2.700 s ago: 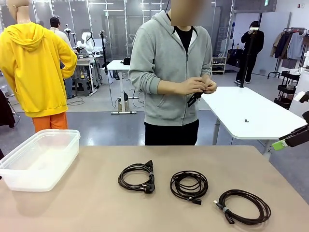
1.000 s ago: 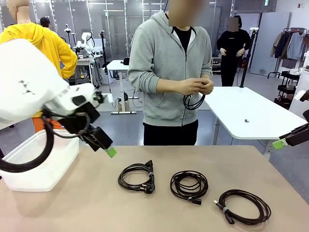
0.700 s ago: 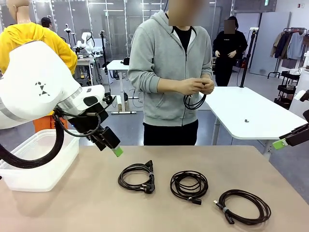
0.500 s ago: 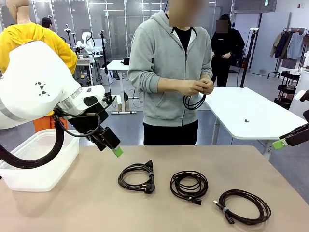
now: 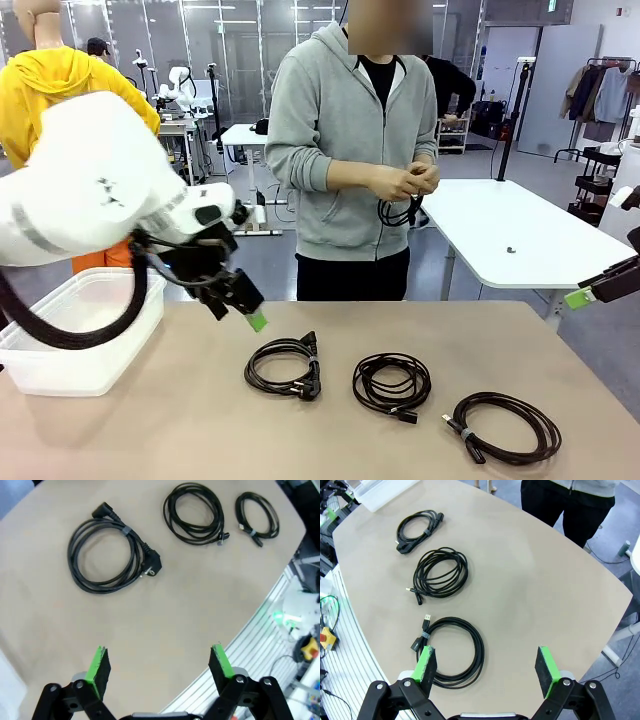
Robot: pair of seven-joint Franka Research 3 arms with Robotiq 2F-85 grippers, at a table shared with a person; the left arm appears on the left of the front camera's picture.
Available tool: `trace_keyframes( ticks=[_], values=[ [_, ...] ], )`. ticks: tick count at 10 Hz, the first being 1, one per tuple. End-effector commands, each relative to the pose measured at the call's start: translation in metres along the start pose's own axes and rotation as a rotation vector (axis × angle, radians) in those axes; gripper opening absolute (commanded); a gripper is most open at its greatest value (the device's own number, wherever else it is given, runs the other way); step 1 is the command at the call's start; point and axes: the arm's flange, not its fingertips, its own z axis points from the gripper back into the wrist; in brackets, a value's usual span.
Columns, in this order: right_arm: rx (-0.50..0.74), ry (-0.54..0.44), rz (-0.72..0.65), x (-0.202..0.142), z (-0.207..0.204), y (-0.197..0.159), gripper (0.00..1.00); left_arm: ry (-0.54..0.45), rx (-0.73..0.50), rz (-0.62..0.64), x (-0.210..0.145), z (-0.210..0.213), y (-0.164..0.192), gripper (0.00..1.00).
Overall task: Organize and store the cables.
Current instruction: Place the Power Cable into the Organizing box.
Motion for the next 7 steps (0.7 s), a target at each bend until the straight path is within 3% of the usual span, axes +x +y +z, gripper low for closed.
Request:
trace_keyframes(
  ticks=[1, 2, 4, 7],
  values=[
    [0.005, -0.007, 0.006, -0.001, 0.001, 0.001, 1.0, 0.086, 0.053, 0.116, 0.051, -0.035, -0.024, 1.0],
    [0.005, -0.007, 0.006, -0.001, 0.001, 0.001, 1.0, 0.099, 0.071, 0.187, 0.066, -0.05, -0.03, 1.0],
    [0.005, -0.007, 0.006, -0.001, 0.001, 0.001, 1.0, 0.146, 0.219, 0.329, 0.091, -0.084, -0.042, 1.0],
    [0.005, -0.007, 0.006, -0.001, 0.001, 0.001, 1.0, 0.184, 0.294, 0.404, 0.113, -0.123, -0.038, 1.0]
  ],
)
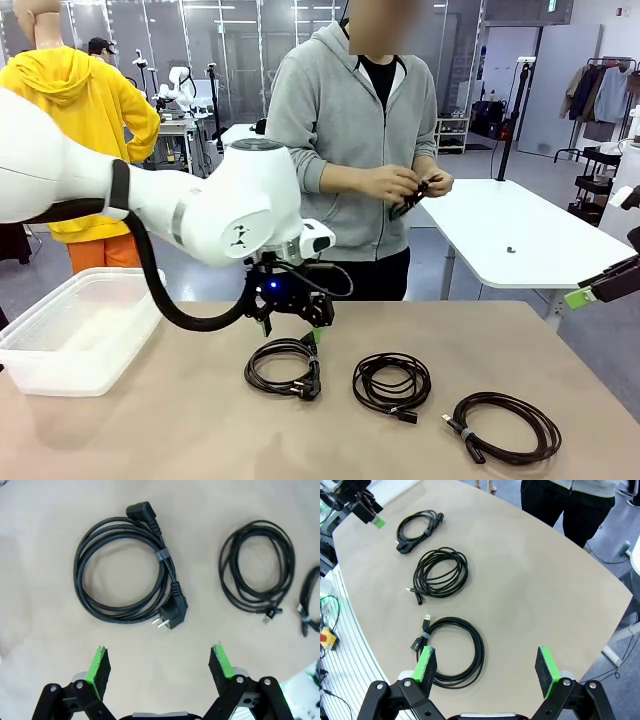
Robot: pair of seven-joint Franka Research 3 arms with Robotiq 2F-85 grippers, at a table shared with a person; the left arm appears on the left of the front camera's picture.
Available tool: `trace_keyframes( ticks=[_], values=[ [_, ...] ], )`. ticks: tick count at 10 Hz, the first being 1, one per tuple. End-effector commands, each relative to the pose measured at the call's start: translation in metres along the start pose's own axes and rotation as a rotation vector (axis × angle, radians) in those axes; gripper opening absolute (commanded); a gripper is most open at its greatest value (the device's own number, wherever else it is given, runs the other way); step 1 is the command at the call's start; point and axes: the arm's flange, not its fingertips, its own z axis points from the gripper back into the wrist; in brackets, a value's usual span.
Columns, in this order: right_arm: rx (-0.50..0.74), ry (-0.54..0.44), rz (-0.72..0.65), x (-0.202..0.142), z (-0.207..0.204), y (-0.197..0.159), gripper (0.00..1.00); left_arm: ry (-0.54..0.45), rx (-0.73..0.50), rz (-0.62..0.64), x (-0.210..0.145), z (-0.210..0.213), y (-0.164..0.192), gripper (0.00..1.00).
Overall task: Organize and store the cables.
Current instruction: Place the Power Cable into the Organizing box.
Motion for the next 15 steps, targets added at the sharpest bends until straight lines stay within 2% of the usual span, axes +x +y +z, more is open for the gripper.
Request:
trace_keyframes(
  ticks=[1, 5, 8, 11, 15],
  values=[
    [0.006, -0.008, 0.005, -0.001, 0.001, 0.001, 1.0, 0.065, -0.002, 0.043, 0.018, -0.011, -0.021, 1.0],
    [0.006, -0.008, 0.005, -0.001, 0.001, 0.001, 1.0, 0.037, -0.025, 0.128, 0.043, -0.045, -0.021, 1.0],
    [0.006, -0.008, 0.005, -0.001, 0.001, 0.001, 1.0, 0.089, -0.007, 0.186, 0.063, -0.075, -0.016, 1.0],
    [0.006, -0.008, 0.005, -0.001, 0.001, 0.001, 1.0, 0.088, -0.008, 0.255, 0.067, -0.098, -0.01, 1.0],
    [0.006, -0.008, 0.005, -0.001, 0.001, 0.001, 1.0, 0.116, 0.01, 0.282, 0.065, -0.128, -0.008, 1.0]
  ],
)
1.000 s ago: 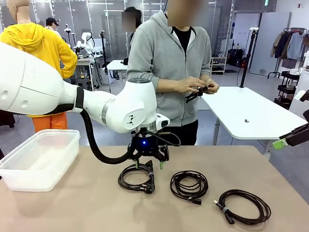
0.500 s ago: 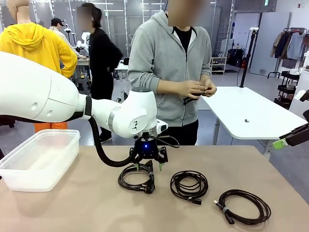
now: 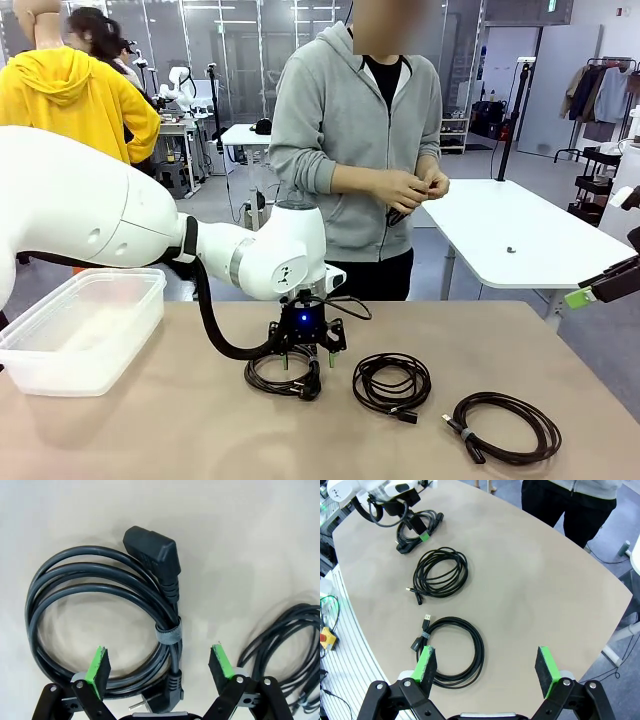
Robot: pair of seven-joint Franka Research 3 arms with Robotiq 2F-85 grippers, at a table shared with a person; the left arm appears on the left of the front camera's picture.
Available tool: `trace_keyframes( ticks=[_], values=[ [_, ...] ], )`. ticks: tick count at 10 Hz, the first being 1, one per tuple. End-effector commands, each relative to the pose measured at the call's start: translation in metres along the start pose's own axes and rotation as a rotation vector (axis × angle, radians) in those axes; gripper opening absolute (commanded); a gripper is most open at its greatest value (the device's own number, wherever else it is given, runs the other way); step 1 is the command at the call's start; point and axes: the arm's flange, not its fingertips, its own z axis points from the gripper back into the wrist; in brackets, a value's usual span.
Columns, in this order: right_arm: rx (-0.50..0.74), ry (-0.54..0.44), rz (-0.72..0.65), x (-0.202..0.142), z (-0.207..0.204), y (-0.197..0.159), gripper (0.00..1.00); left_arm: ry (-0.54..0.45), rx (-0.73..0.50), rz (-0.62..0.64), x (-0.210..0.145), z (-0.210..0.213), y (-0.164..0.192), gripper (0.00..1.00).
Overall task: Organize and store the cables.
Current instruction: Place the Power Cable into the Organizing box.
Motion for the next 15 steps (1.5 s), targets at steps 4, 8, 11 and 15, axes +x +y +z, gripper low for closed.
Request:
trace_keyframes(
  ticks=[4, 8, 11, 15],
  values=[
    [0.006, -0.008, 0.006, -0.001, 0.001, 0.001, 1.0, -0.029, -0.004, 0.051, 0.007, -0.004, -0.004, 1.0],
    [0.006, -0.008, 0.006, -0.001, 0.001, 0.001, 1.0, -0.065, 0.0, 0.06, 0.013, -0.005, -0.005, 0.04],
    [0.006, -0.008, 0.006, -0.001, 0.001, 0.001, 1.0, -0.063, 0.004, 0.053, 0.014, -0.01, -0.004, 0.0],
    [0.006, -0.008, 0.006, -0.001, 0.001, 0.001, 1.0, -0.075, -0.007, 0.044, 0.013, -0.003, -0.005, 0.0]
  ],
)
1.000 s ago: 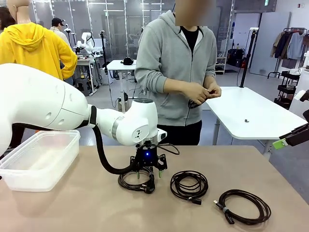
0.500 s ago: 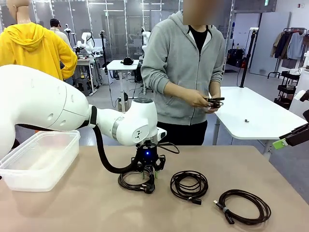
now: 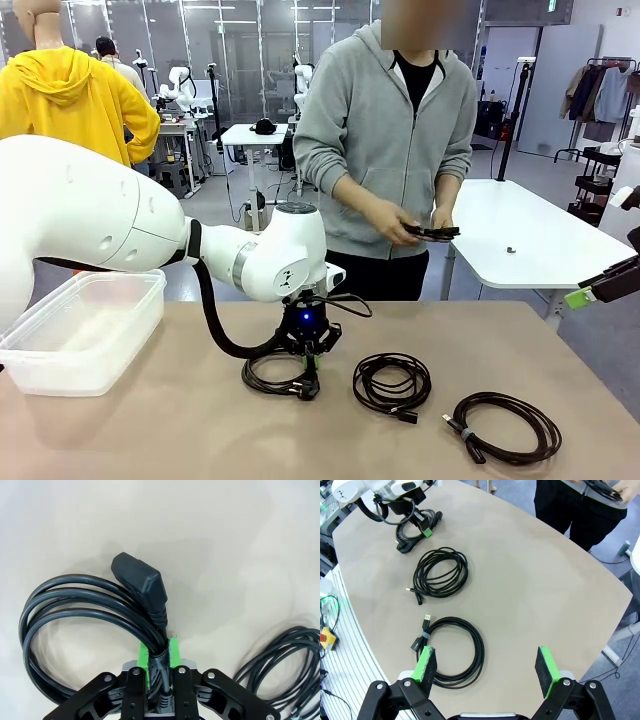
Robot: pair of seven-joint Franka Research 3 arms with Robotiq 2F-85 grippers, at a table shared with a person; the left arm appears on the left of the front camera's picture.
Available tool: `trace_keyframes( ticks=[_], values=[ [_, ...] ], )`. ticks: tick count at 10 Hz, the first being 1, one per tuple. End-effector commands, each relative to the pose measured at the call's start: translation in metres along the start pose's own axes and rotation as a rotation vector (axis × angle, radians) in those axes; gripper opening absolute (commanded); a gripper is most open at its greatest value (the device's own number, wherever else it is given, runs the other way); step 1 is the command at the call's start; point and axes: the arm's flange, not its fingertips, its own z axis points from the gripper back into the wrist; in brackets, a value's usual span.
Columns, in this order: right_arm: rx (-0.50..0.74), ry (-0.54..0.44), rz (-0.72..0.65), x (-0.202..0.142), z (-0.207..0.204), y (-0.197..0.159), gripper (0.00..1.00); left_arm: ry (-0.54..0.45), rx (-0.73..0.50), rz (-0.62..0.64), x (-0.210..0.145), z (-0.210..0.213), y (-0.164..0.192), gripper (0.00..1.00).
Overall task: Organize and store the cables.
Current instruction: Place the Power Cable into the Organizing box.
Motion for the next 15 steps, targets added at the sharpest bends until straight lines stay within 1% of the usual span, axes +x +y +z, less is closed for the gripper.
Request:
trace_keyframes(
  ticks=[1, 2, 3, 4, 6, 8, 9, 10, 13, 14, 15],
  values=[
    [0.006, -0.008, 0.006, -0.001, 0.001, 0.001, 1.0, -0.02, 0.003, -0.007, -0.001, 0.008, -0.003, 0.0],
    [0.006, -0.008, 0.006, -0.001, 0.001, 0.001, 1.0, -0.015, 0.0, -0.033, -0.001, 0.026, -0.001, 0.0],
    [0.006, -0.008, 0.006, -0.001, 0.001, 0.001, 1.0, -0.011, 0.01, -0.084, 0.0, 0.055, 0.0, 0.05],
    [0.006, -0.008, 0.006, -0.001, 0.001, 0.001, 1.0, -0.02, 0.027, -0.138, -0.001, 0.09, 0.002, 0.05],
    [0.006, -0.008, 0.006, -0.001, 0.001, 0.001, 1.0, -0.024, 0.022, -0.164, -0.008, 0.132, 0.009, 0.05],
    [0.006, -0.008, 0.006, -0.001, 0.001, 0.001, 1.0, -0.02, 0.024, -0.181, -0.017, 0.146, 0.011, 0.05],
    [0.006, -0.008, 0.006, -0.001, 0.001, 0.001, 1.0, -0.019, 0.009, -0.215, -0.023, 0.147, 0.008, 0.05],
    [0.006, -0.008, 0.006, -0.001, 0.001, 0.001, 1.0, -0.035, 0.011, -0.16, -0.012, 0.154, 0.004, 0.05],
    [0.006, -0.008, 0.006, -0.001, 0.001, 0.001, 1.0, -0.035, 0.011, -0.16, -0.012, 0.154, 0.004, 0.05],
    [0.006, -0.008, 0.006, -0.001, 0.001, 0.001, 1.0, -0.026, 0.009, -0.171, -0.014, 0.151, 0.003, 0.18],
    [0.006, -0.008, 0.006, -0.001, 0.001, 0.001, 1.0, -0.068, 0.027, -0.26, -0.012, 0.154, 0.006, 0.18]
  ],
)
